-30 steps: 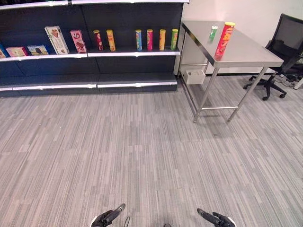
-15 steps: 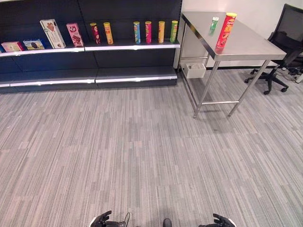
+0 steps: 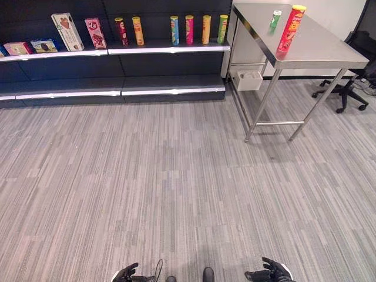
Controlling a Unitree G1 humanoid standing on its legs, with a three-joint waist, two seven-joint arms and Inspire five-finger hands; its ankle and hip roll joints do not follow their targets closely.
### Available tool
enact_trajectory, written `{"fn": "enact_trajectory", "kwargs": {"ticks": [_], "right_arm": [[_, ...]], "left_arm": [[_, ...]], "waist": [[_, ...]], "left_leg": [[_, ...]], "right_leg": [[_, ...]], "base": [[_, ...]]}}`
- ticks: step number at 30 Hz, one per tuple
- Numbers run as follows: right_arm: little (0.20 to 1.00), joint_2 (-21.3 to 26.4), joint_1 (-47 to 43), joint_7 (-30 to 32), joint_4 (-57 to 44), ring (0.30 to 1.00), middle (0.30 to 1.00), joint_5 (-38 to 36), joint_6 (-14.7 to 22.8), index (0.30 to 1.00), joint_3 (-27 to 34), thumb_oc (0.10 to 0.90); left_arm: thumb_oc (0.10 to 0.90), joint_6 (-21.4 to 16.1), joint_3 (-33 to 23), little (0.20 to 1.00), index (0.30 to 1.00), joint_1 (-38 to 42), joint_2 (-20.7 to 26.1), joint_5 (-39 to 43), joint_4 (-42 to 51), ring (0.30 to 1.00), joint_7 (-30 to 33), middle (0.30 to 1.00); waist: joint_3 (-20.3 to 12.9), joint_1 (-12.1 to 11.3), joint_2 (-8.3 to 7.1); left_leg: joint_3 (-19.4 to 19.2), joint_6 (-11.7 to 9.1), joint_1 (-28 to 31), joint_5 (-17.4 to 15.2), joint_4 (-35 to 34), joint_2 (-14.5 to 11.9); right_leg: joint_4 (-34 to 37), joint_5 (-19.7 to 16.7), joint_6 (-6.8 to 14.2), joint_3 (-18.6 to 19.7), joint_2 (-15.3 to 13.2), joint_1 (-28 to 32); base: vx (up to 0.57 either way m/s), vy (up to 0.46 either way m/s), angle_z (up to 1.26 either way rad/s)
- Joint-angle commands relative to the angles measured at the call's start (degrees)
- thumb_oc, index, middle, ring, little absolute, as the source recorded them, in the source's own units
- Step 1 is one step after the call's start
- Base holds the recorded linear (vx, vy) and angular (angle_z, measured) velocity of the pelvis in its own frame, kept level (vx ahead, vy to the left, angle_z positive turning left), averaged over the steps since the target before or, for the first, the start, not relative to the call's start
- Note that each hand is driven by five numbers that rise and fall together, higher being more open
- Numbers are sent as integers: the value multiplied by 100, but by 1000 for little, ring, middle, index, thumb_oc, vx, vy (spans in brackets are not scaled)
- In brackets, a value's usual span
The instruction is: Put the goods on the table back onto the shelves and tidy them up.
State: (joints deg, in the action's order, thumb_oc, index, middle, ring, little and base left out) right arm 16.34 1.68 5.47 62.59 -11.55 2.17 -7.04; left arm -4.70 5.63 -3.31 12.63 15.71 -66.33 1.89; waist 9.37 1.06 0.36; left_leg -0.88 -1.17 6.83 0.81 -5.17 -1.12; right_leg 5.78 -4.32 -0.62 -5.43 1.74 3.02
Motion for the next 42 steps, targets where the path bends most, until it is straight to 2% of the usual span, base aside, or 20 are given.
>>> {"fn": "enact_trajectory", "kwargs": {"ticks": [1,5,6,7,9,12,15,18,19,21,23,24,28,30,33,34,35,37,39,42], "right_arm": [[900,267,-179,154,-32,900,900,-21,225,900,-127,800],[900,256,-173,130,22,900,900,-51,243,900,-141,800],[900,269,-177,120,8,900,900,-28,235,900,-162,800],[900,338,-251,119,-100,900,900,-70,232,900,-195,800],[900,354,-329,149,-77,900,900,-175,220,900,-194,800],[900,373,-352,158,-92,900,900,-264,202,900,-153,800],[900,420,-449,205,-76,900,900,-242,198,900,-203,800],[900,410,-491,189,-28,900,900,-211,188,900,-191,800],[900,373,-456,174,-93,900,900,-165,180,900,-165,800],[900,321,-422,148,-138,900,900,-133,170,900,-105,800],[900,271,-424,94,-203,900,900,-71,143,900,-108,800],[900,234,-425,57,-223,900,900,-84,157,900,-82,800],[900,238,-487,76,-327,900,900,-73,160,900,-55,800],[900,210,-518,88,-375,900,900,-84,154,900,-84,800],[900,237,-542,83,-435,900,900,-127,152,900,-107,800],[900,236,-549,87,-449,900,900,-197,156,900,-93,800],[900,236,-551,87,-449,900,900,-197,156,900,-93,800],[900,196,-532,103,-310,900,900,-295,156,900,-31,800],[900,153,-521,93,-178,900,900,-306,129,900,14,800],[900,141,-403,59,-79,900,900,-345,144,900,31,800]], "left_arm": [[800,-221,26,900,900,381,131,104,-12,900,48,900],[800,-213,21,900,900,410,164,213,92,900,33,900],[800,-210,21,900,900,403,168,240,133,900,35,900],[800,-197,43,900,900,485,182,365,259,900,60,900],[800,-215,63,900,900,535,166,434,243,900,112,900],[800,-195,84,900,900,520,133,439,204,900,78,900],[800,-182,106,900,900,476,134,352,80,900,59,900],[800,-178,56,900,900,420,122,315,-31,900,40,900],[800,-182,18,900,900,353,101,303,-38,900,32,900],[800,-202,-54,900,900,312,126,305,-50,900,32,900],[800,-190,-129,900,900,288,160,332,-36,900,30,900],[800,-185,-184,900,900,287,193,314,-42,900,40,900],[800,-138,-153,900,900,312,292,149,-69,900,78,900],[800,-120,-131,900,900,346,308,150,-78,900,69,900],[800,-158,-114,900,900,413,337,125,-80,900,92,900],[800,-165,-81,900,900,440,331,53,-90,900,99,900],[800,-165,-82,900,900,442,331,53,-90,900,99,900],[800,-187,-64,900,900,499,312,-72,-128,900,87,900],[800,-182,-51,900,900,558,269,-204,-152,900,74,900],[800,-197,5,900,900,592,219,-314,-210,900,65,900]], "waist": [[27,67,-105],[240,40,-223],[315,15,-255],[567,-32,-315],[631,-25,-369],[553,-109,-353],[422,-312,-194],[307,-375,-138],[157,-363,-93],[23,-372,-130],[-31,-393,-181],[-8,-400,-195],[316,-260,-49],[432,-184,104],[581,-25,83],[615,104,3],[612,108,6],[602,262,-84],[604,378,-91],[463,439,-175]], "left_leg": [[-47,-268,-3,-163,29,-219],[-61,-317,-585,-391,1258,-171],[-36,-333,-808,-318,1688,-153],[219,-354,-1642,231,2913,-109],[228,-259,-2060,270,3308,-63],[-62,-218,-2307,152,2396,-173],[-106,-374,-2497,883,725,-249],[-165,-417,-2374,991,161,-269],[-177,-424,-2205,1193,122,-240],[-280,-325,-2035,1108,145,-128],[-379,-168,-1846,927,199,-7],[-441,4,-1650,687,283,129],[-521,333,-1150,312,359,270],[-527,370,-883,202,267,173],[-478,299,-481,-63,178,240],[-449,225,-180,-246,74,314],[-445,224,-187,-237,73,310],[-345,184,105,-447,17,398],[-270,136,309,-610,17,395],[-120,108,584,-912,17,415]], "right_leg": [[-78,489,556,-11,-280,225],[-213,587,396,38,-274,240],[-253,606,333,49,-268,251],[-362,604,212,46,-234,208],[-365,676,174,25,-206,225],[-219,774,249,40,-202,427],[-78,1018,344,262,-107,771],[-78,1173,439,431,-147,995],[-78,1217,486,492,-247,1076],[-182,1272,622,513,-490,1092],[-776,1239,777,558,-730,913],[-1722,943,937,585,-886,560],[-3831,-343,838,454,-1091,-427],[-4260,-79,722,199,-1043,-1031],[-3064,336,708,-384,-1053,-1354],[-1702,103,844,-638,-905,-1474],[-1663,75,842,-645,-898,-1462],[-614,-320,1010,-598,-646,-1641],[-179,-502,1136,-574,-524,-1813],[-84,-669,1024,-774,-569,-1646]], "base": [[15,-56,1],[-33,-88,4],[-121,-155,9],[-110,-159,9],[0,-98,17],[223,38,2],[351,146,-18],[362,195,-14],[497,335,-49],[458,343,-84],[329,270,-87],[193,224,-22],[157,269,-9],[195,175,5],[326,-8,-30],[348,-72,-6],[397,-77,-6],[380,-48,5],[428,-66,9],[473,-155,54]]}}
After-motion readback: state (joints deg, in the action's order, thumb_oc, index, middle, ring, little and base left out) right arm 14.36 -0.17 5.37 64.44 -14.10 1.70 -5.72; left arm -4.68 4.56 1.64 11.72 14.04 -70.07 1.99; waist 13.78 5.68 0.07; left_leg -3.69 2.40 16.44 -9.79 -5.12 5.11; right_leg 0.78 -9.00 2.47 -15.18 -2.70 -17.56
